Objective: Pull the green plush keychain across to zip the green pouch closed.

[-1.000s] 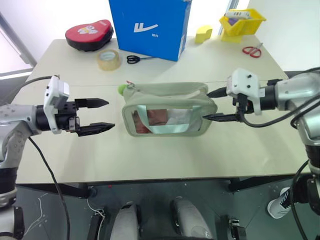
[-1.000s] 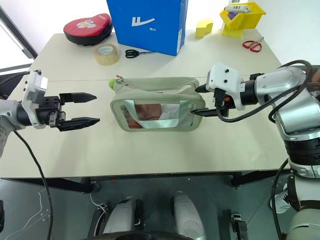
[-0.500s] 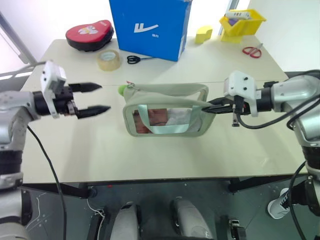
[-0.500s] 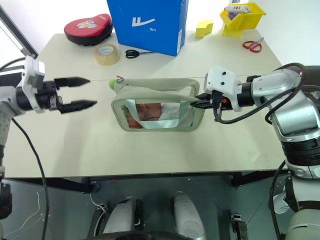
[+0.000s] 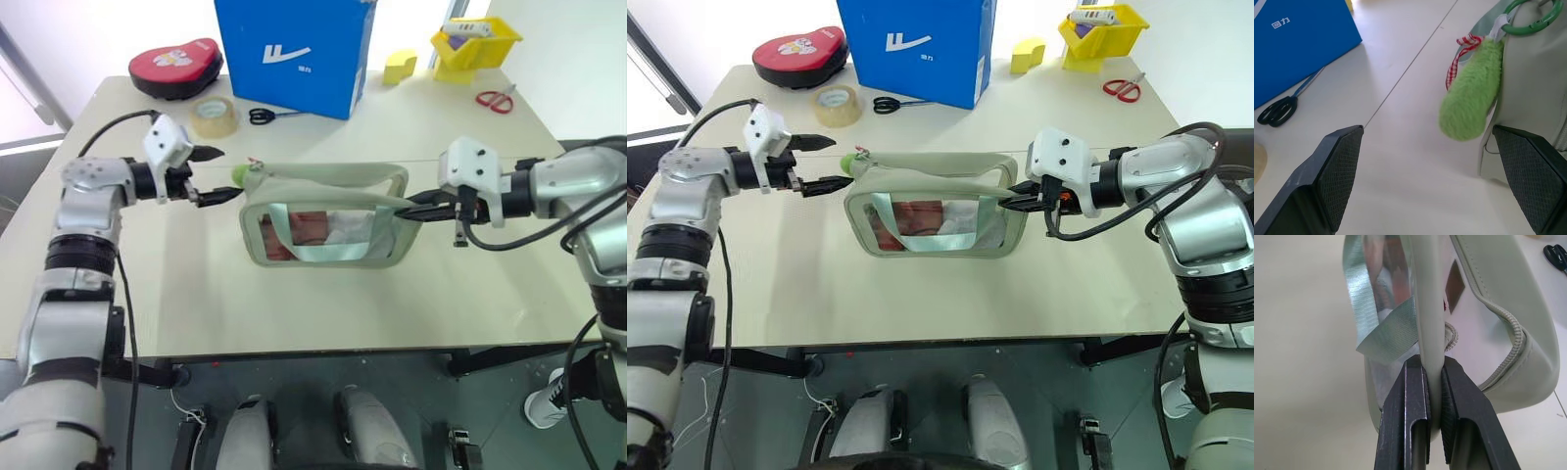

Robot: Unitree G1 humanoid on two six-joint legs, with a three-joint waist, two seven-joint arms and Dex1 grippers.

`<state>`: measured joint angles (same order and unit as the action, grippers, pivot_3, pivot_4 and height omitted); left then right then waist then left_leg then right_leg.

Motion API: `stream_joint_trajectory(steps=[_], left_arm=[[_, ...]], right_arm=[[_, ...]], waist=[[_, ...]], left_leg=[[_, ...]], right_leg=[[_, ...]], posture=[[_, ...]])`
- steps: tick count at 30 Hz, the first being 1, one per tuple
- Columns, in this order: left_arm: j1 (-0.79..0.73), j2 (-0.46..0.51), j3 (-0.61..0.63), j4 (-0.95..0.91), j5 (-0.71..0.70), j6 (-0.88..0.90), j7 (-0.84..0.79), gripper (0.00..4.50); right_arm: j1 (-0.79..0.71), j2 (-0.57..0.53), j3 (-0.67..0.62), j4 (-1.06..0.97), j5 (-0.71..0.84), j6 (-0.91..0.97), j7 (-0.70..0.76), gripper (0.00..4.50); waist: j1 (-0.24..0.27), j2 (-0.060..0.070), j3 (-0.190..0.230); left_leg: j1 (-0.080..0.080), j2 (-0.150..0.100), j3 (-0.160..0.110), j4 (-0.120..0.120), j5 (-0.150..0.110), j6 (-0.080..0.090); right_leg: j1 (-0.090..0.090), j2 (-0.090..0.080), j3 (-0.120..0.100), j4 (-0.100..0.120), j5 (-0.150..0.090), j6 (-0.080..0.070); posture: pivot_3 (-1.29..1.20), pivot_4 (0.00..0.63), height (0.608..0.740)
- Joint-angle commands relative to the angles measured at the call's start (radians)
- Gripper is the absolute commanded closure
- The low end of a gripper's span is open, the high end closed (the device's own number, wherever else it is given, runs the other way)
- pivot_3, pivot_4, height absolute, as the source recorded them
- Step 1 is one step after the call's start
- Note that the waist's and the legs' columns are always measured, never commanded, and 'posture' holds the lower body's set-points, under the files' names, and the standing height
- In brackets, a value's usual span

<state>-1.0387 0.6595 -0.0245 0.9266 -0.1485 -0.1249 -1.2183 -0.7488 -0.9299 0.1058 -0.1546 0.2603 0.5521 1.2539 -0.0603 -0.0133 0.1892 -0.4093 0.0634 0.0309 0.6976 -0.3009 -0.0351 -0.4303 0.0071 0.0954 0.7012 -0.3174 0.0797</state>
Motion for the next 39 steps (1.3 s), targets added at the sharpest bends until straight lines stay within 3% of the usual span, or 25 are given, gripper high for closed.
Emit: stream_joint_trajectory(steps=[1,3,5,6,9,10,18,21,25,34,37,39], left_arm=[[-0.049,-0.001,-0.003,0.042,0.034,-0.073,-0.012,0.51],[-0.062,-0.006,0.002,0.063,0.042,-0.089,-0.018,1.26],[-0.068,-0.006,0.002,0.072,0.051,-0.104,-0.035,2.46],[-0.068,-0.004,0.0,0.072,0.055,-0.111,-0.046,2.78],[-0.071,0.0,0.011,0.074,0.051,-0.112,-0.071,4.35],[-0.072,0.0,0.014,0.074,0.049,-0.11,-0.082,4.48],[-0.086,0.013,0.008,0.068,0.056,-0.051,-0.128,4.48],[-0.096,0.026,0.002,0.073,0.07,-0.031,-0.137,3.62],[-0.122,0.015,0.018,0.103,0.083,-0.093,-0.079,1.65],[-0.15,-0.036,0.008,0.155,0.1,-0.133,-0.057,1.65],[-0.16,-0.051,0.014,0.165,0.097,-0.139,-0.055,2.53],[-0.157,-0.049,0.015,0.163,0.093,-0.142,-0.074,3.6]], right_arm=[[-0.014,-0.006,-0.027,-0.033,0.019,-0.003,-0.006,4.5],[-0.012,-0.008,-0.029,-0.034,0.021,0.0,-0.009,4.5],[-0.009,-0.009,-0.03,-0.038,0.022,0.0,-0.009,4.5],[-0.007,-0.01,-0.031,-0.039,0.024,-0.001,-0.008,4.5],[-0.009,-0.01,-0.029,-0.035,0.023,-0.002,-0.011,4.5],[-0.009,-0.011,-0.03,-0.034,0.025,-0.002,-0.01,4.5],[-0.01,-0.008,-0.026,-0.031,0.027,-0.007,-0.01,4.5],[-0.01,-0.008,-0.025,-0.03,0.026,-0.008,-0.01,4.5],[-0.009,-0.008,-0.026,-0.032,0.028,-0.008,-0.011,4.5],[0.006,-0.019,-0.039,-0.056,0.042,0.001,-0.013,4.5],[0.012,-0.023,-0.044,-0.063,0.045,0.007,-0.015,4.5],[0.013,-0.026,-0.044,-0.065,0.048,0.011,-0.017,4.5]], waist=[[0.001,0.0,0.0],[0.002,0.0,0.0],[0.002,0.0,0.0],[0.002,0.0,0.0],[0.003,0.0,0.0],[0.003,0.0,0.0],[0.003,0.0,0.0],[0.002,0.0,0.0],[0.004,0.0,0.0],[0.006,0.0,0.0],[0.009,0.0,0.0],[0.011,0.0,0.0]], left_leg=[[0.0,0.0,0.0,0.0,0.0,0.0],[0.0,0.0,0.0,0.0,0.0,0.0],[0.0,0.0,0.0,0.0,0.0,0.0],[0.0,0.0,0.0,0.0,0.0,0.0],[0.0,0.0,0.0,0.0,0.0,0.0],[0.0,0.0,0.0,0.0,0.0,0.0],[0.0,0.0,0.0,0.0,0.0,0.0],[0.0,0.0,0.0,0.0,0.0,0.0],[0.0,0.0,0.0,0.0,0.0,0.0],[0.0,0.0,0.0,0.0,0.0,0.0],[0.0,0.0,0.0,0.0,0.0,0.0],[0.0,0.0,0.0,0.0,0.0,0.0]], right_leg=[[0.0,0.0,0.0,0.0,0.0,0.0],[0.0,0.0,0.0,0.0,0.0,0.0],[0.0,0.0,0.0,0.0,0.0,0.0],[0.0,0.0,0.0,0.0,0.0,0.0],[0.0,0.0,0.0,0.0,0.0,0.0],[0.0,0.0,0.0,0.0,0.0,0.0],[0.0,0.0,0.0,0.0,0.0,0.0],[0.0,0.0,0.0,0.0,0.0,0.0],[0.0,0.0,0.0,0.0,0.0,0.0],[0.0,0.0,0.0,0.001,0.0,0.0],[0.0,0.0,0.0,0.001,0.0,0.0],[0.0,0.0,0.0,0.001,0.0,0.0]], posture=[[0.0,0.15,0.737],[0.0,0.15,0.737],[0.0,0.15,0.737],[0.0,0.15,0.737],[0.0,0.15,0.737],[0.0,0.15,0.737],[0.0,0.15,0.737],[0.0,0.15,0.737],[0.0,0.15,0.737],[0.0,0.15,0.737],[0.0,0.15,0.737],[0.0,0.15,0.737]])
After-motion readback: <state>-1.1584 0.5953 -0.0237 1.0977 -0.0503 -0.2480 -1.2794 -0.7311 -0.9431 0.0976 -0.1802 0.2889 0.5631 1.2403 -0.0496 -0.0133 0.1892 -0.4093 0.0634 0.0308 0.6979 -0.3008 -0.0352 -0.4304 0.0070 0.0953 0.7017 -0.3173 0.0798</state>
